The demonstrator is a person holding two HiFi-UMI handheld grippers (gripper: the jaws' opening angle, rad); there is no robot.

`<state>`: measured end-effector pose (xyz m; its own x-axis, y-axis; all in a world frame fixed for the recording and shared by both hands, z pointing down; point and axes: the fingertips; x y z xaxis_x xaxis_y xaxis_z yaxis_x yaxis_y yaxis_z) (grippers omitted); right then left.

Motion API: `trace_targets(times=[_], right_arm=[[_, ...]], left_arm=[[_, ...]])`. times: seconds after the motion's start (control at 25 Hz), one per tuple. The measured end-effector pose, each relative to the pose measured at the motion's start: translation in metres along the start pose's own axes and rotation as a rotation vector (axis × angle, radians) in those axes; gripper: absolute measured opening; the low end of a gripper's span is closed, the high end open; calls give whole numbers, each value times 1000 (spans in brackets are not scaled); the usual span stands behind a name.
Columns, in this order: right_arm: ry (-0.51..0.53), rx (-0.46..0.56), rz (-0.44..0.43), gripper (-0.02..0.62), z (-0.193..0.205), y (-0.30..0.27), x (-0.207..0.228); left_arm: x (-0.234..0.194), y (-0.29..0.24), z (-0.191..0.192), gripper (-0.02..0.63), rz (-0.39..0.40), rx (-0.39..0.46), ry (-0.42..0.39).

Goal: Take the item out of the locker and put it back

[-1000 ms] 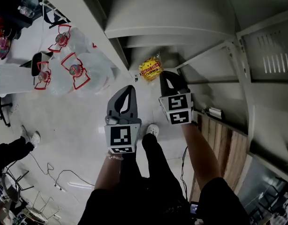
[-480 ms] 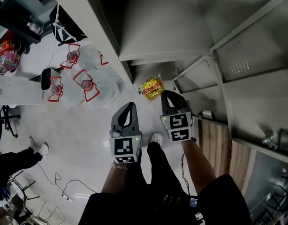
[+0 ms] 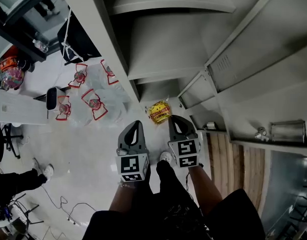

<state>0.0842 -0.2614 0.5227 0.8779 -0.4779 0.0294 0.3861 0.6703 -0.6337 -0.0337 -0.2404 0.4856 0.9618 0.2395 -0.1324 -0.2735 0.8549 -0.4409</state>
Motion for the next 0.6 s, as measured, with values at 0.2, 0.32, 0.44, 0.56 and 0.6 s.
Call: trace_targets(times=[0.2, 0.32, 0.44, 0.56, 0.6], right_arm=[[-1, 14, 27, 5, -5, 28, -4], [3, 32, 42, 5, -12, 44, -5], [11, 65, 52, 5, -25, 61, -8], [27, 92, 62, 5, -38, 74, -11], [27, 98, 66, 5, -41, 78, -12]], left_arm=[[7, 17, -15, 6, 9, 16, 4], [14, 26, -24, 6, 21, 30, -3], [15, 35, -35, 6, 29, 51, -25], [13, 43, -46, 6, 29, 74, -33], [13, 46, -50, 6, 30, 79, -35]])
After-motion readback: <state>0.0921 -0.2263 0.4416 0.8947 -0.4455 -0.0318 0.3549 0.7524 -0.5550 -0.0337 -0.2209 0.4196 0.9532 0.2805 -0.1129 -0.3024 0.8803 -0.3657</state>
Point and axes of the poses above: the fingertips, and each gripper's own axes: y backward along the fingers, x to its right, z out of its underside, and after that the axes turned 5 degrees about -x, right-handed
